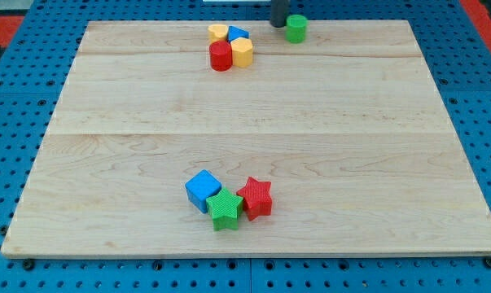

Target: Separate yellow heart from the blue triangle

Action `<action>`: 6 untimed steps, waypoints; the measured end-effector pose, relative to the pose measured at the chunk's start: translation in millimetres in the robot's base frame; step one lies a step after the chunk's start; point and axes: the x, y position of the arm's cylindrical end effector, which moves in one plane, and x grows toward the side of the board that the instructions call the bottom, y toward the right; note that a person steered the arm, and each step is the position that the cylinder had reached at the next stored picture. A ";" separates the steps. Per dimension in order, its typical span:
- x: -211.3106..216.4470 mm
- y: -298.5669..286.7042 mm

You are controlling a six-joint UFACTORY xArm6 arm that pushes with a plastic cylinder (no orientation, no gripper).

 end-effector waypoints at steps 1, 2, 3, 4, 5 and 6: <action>18.2 34.7; 20.2 2.0; 34.8 -32.8; 34.8 -102.8; 31.7 -144.1; 31.7 -157.3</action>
